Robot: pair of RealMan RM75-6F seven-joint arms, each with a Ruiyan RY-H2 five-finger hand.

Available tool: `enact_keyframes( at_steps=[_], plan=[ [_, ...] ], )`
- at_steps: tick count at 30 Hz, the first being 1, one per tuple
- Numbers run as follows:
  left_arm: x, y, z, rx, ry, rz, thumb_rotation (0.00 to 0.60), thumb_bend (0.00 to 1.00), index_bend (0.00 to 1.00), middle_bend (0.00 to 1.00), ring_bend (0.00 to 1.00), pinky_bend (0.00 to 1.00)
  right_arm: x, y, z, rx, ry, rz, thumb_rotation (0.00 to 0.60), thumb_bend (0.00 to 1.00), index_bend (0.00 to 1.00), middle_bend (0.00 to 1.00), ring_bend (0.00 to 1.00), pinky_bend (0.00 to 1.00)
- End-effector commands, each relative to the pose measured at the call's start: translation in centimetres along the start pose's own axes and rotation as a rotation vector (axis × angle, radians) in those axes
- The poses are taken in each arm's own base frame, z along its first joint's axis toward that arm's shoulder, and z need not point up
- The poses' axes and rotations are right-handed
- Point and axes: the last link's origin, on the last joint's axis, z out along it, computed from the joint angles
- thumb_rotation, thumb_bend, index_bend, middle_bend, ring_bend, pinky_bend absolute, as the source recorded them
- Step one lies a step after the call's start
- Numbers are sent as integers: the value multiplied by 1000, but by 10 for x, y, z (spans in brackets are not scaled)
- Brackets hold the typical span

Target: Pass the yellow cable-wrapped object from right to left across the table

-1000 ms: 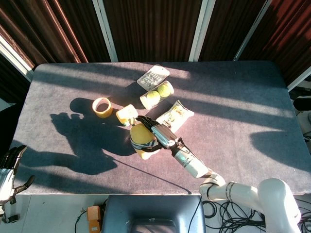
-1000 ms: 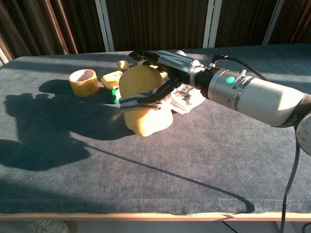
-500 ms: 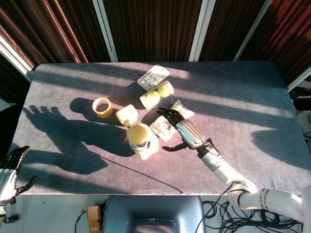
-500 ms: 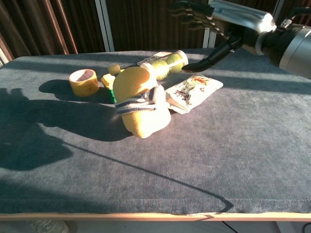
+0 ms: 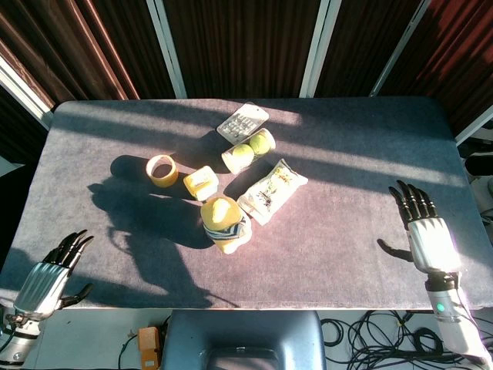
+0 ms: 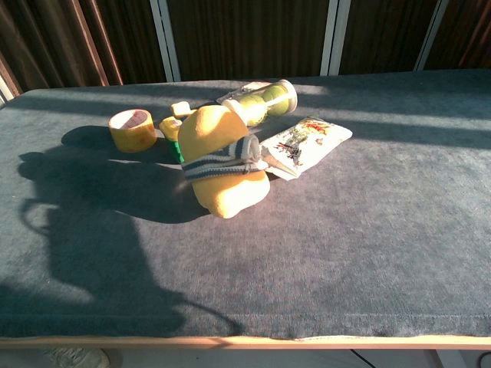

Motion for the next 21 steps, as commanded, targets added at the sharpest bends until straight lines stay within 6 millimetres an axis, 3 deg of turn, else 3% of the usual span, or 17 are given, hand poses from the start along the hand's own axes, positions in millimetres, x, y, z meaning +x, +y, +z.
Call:
enact_keyframes(
  at_steps=[1,11,21],
  plan=[
    [0,18,24,-41,-22,1,600,236,0,0,0,274,9,21,-30,-42,7,-24,600,0,0,0,0,90],
    [-10,68,99,-109,-7,-46,600,224,0,0,0,265,20,27,-51,18,-14,34,600,0,0,0,0,89],
    [-19,110,142,-140,-47,-136,600,224,0,0,0,258,22,24,-62,86,-12,53,600,0,0,0,0,89]
  ],
)
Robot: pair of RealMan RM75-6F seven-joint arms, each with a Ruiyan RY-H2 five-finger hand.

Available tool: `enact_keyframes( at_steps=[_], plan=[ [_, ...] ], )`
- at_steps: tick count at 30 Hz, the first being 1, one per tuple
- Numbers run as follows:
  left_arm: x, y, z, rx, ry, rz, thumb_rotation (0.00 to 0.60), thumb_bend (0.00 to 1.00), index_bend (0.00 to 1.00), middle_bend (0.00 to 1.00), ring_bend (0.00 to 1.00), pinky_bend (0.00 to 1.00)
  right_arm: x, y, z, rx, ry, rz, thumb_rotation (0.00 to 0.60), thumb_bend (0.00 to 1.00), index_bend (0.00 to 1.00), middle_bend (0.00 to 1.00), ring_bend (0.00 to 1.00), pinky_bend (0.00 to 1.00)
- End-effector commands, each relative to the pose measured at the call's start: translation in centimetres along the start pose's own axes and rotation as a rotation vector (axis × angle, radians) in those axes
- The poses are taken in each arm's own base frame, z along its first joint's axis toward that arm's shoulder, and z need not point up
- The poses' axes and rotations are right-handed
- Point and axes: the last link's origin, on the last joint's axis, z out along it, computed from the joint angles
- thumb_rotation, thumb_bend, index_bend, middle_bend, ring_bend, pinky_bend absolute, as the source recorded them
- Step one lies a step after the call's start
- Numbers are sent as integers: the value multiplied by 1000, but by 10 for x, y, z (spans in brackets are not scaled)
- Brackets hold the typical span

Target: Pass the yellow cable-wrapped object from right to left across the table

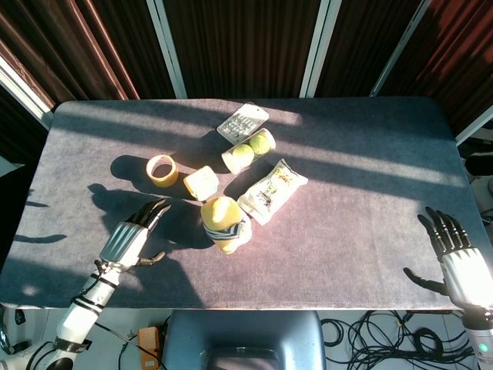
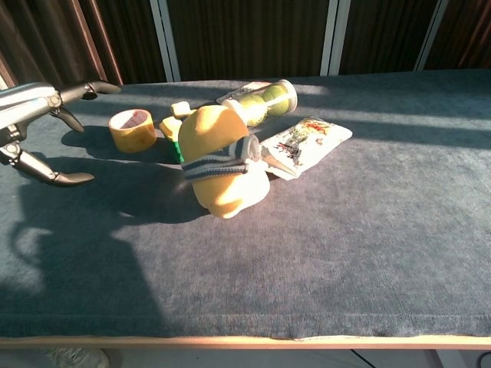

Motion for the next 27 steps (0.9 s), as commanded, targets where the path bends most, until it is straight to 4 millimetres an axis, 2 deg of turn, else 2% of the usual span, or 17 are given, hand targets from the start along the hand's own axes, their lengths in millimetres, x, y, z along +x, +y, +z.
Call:
enact_keyframes(
  at_steps=[1,6,13,19,27],
  plan=[
    [-3,13,18,-14,14,-9,600,224,0,0,0,258,-1,-1,-3,19,-6,0,600,0,0,0,0,89],
    [-11,26,44,-15,42,30,600,223,0,0,0,248,-1,-1,-6,36,-26,-4,600,0,0,0,0,89],
    [-26,29,68,39,-4,116,600,223,0,0,0,239,-2,-1,-6,45,-56,-5,600,0,0,0,0,89],
    [-36,34,74,56,-38,93,600,224,0,0,0,236,-1,-1,-6,44,-56,3,600,0,0,0,0,89],
    [-47,60,74,-12,-47,-7,600,222,0,0,0,234,1,-1,-5,45,-49,18,600,0,0,0,0,91]
  ],
)
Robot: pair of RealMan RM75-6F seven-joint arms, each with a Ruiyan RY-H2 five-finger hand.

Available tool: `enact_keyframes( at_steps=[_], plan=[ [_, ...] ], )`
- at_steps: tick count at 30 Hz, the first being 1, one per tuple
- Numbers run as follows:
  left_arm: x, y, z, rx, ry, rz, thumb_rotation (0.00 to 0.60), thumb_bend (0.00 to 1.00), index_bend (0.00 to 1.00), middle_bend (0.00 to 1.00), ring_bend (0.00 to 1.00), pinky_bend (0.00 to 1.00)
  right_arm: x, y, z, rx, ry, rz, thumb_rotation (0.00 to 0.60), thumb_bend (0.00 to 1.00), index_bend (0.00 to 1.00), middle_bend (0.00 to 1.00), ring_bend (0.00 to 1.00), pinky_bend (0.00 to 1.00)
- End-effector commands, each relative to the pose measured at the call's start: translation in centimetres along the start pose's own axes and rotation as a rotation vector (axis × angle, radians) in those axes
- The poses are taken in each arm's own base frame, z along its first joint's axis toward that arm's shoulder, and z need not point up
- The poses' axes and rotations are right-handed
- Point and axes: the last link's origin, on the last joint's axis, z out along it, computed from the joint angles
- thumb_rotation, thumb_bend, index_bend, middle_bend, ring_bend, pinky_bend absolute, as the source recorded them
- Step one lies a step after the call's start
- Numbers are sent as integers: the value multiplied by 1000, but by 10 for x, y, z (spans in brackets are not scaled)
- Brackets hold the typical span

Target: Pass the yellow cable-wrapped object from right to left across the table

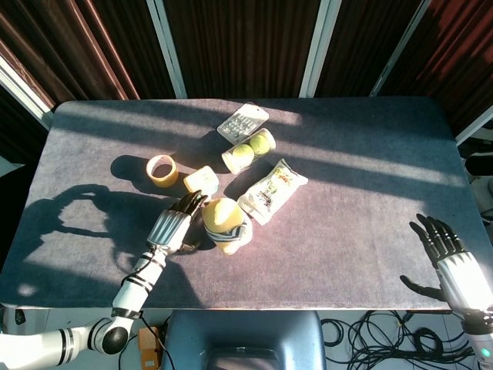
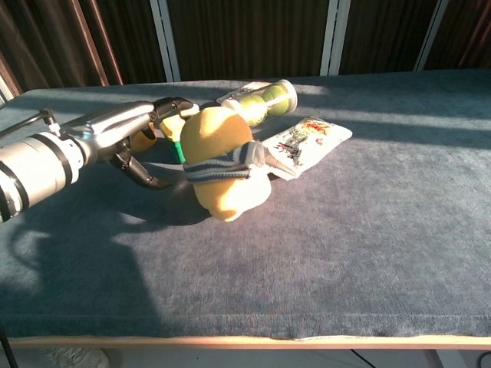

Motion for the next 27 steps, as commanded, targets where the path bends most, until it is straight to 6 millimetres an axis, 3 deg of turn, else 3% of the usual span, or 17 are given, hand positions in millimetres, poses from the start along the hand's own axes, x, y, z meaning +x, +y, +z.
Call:
enact_keyframes(
  at_steps=[1,6,14,16,18,21,23,25,27],
  plan=[
    [-5,14,0,-37,-2,-45,600,223,0,0,0,234,0,0,0,0,2,2,600,0,0,0,0,91],
    [-13,30,-1,-77,-35,-126,600,223,0,0,0,233,0,0,2,2,2,1,600,0,0,0,0,92],
    [-22,37,-4,-85,-127,-188,600,222,0,0,2,225,0,0,1,7,10,7,600,0,0,0,0,93],
    [-24,38,-3,-80,-134,-195,600,219,0,6,42,222,0,-1,1,9,12,5,600,0,0,0,0,93],
    [-26,40,-4,-71,-133,-246,600,216,0,66,134,229,-1,-1,2,11,11,6,600,0,0,0,0,93],
    [-28,43,-2,-58,-65,-310,600,216,96,334,371,404,-1,-1,2,11,11,7,600,0,0,0,0,93],
    [-32,43,0,-47,-8,-319,600,216,302,530,532,602,-1,-1,2,10,13,8,600,0,0,0,0,93],
    [-36,43,0,-39,26,-337,600,217,451,641,623,691,-1,-1,3,6,14,8,600,0,0,0,0,93],
    [-38,43,1,-32,32,-347,600,219,522,699,669,723,-1,0,3,5,14,8,600,0,0,0,0,93]
  ],
)
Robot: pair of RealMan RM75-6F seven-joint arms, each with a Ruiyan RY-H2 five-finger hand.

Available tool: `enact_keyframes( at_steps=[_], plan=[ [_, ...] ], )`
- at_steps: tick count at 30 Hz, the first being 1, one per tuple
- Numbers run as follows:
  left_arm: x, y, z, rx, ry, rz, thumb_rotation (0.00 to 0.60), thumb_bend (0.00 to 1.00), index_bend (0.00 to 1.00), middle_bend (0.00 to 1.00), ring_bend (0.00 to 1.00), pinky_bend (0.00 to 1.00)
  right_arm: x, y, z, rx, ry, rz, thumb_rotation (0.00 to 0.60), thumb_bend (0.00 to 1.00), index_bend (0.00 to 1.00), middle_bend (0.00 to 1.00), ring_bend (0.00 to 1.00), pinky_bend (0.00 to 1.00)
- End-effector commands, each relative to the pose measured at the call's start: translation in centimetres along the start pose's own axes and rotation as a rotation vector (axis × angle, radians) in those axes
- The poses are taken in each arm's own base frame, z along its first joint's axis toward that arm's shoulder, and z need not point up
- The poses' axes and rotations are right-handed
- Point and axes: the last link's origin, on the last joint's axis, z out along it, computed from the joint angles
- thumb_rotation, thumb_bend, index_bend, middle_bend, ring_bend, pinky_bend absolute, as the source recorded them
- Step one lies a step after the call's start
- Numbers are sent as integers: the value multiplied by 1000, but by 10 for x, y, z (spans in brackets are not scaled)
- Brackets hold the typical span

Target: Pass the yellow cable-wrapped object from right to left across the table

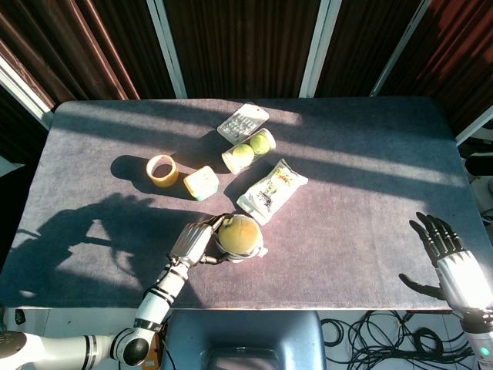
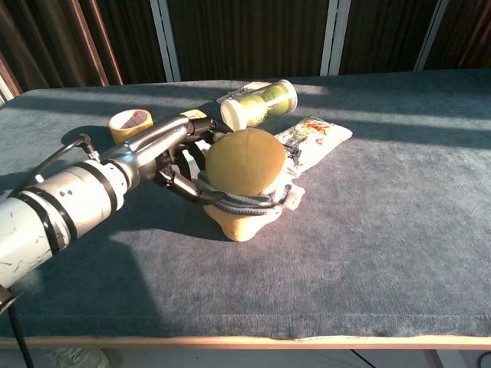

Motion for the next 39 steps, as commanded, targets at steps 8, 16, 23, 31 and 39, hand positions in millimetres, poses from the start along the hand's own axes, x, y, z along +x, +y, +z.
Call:
enact_keyframes(
  at_steps=[8,16,23,31,39],
  plan=[
    [-7,-6,1,-5,119,26,600,257,799,949,890,923,0,-1,1,-9,3,1,600,0,0,0,0,93],
    [18,-16,-10,-17,197,72,600,387,896,1000,930,950,-2,-2,2,-12,-3,2,600,0,0,0,0,93],
    [61,-42,-37,5,231,122,600,443,904,1000,931,947,-4,-3,4,-16,-8,-1,600,0,0,0,0,93],
    [109,-84,-78,71,232,220,600,443,905,1000,931,947,-7,-4,7,-22,-27,-5,600,0,0,0,0,93],
    [125,-133,-117,189,243,303,600,393,901,1000,932,948,-8,-4,9,-26,-27,-10,600,0,0,0,0,93]
  ],
)
